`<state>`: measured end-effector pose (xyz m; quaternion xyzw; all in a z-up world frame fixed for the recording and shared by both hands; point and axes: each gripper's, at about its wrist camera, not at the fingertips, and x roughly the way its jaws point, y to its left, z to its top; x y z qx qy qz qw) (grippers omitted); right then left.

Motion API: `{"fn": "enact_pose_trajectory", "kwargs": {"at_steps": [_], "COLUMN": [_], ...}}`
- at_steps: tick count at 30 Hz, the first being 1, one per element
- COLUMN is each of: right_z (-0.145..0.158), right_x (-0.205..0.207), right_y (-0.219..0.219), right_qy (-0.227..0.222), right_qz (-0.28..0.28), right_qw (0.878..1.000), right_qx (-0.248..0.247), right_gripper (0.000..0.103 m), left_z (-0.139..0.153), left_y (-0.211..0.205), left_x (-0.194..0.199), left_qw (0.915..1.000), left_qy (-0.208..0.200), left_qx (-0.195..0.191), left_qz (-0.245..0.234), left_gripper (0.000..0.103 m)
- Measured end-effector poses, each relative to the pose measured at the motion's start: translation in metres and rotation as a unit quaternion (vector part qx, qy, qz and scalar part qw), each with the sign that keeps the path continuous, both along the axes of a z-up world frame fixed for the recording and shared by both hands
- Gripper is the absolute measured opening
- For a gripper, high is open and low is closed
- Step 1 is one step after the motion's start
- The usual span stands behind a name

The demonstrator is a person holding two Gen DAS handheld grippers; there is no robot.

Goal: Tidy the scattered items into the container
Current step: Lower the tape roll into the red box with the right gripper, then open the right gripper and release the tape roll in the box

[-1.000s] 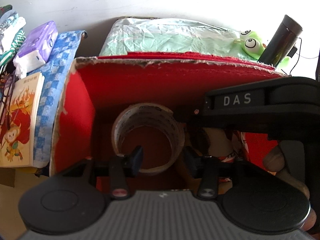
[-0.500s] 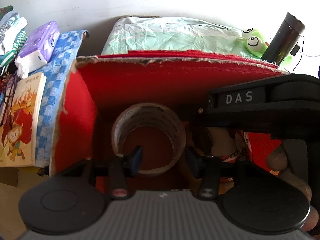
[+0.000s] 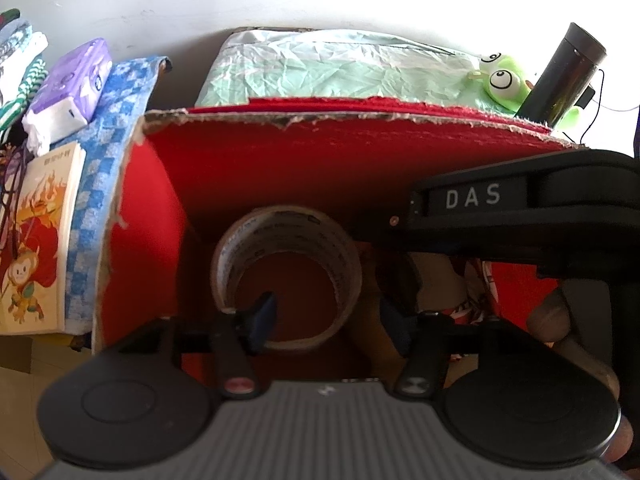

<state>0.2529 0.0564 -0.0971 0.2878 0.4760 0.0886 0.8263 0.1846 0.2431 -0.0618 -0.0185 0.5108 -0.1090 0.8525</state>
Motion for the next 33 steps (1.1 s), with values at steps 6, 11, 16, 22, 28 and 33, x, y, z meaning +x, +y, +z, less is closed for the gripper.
{"fn": "enact_pose_trajectory", "kwargs": {"at_steps": [6, 11, 16, 22, 28, 33], "right_z": [-0.0005, 0.0004, -0.0001, -0.0013, -0.0012, 0.0003], "right_x": [0.0001, -0.0004, -0.0005, -0.0012, -0.002, -0.0016], "right_y": [0.0006, 0.0001, -0.0001, -0.001, -0.001, -0.0009], "right_qy": [0.006, 0.007, 0.008, 0.01, 0.009, 0.007], "right_qz": [0.0, -0.001, -0.001, -0.002, -0.002, -0.003], "right_qw": [1.0, 1.0, 1.0, 1.0, 1.0, 1.0], "right_qx": [-0.001, -0.001, -0.001, -0.001, -0.001, -0.003], "right_gripper": [0.023, 0.023, 0.023, 0.023, 0.023, 0.023], "left_z": [-0.0004, -0.0011, -0.001, -0.0016, -0.0013, -0.0011], "left_y": [-0.0012, -0.0017, -0.0016, -0.0011, -0.0015, -0.0017], "left_x": [0.0002, -0.0006, -0.0017, -0.0016, -0.0015, -0.0012], "left_qw": [1.0, 0.9999, 0.9999, 0.9999, 0.9999, 0.9999], "left_qy": [0.001, 0.001, 0.001, 0.003, 0.003, 0.003], "left_qx": [0.004, 0.009, 0.011, 0.011, 0.011, 0.012], "left_qz": [0.003, 0.006, 0.006, 0.005, 0.004, 0.004], "left_gripper": [0.064, 0.064, 0.064, 0.065, 0.066, 0.066]}}
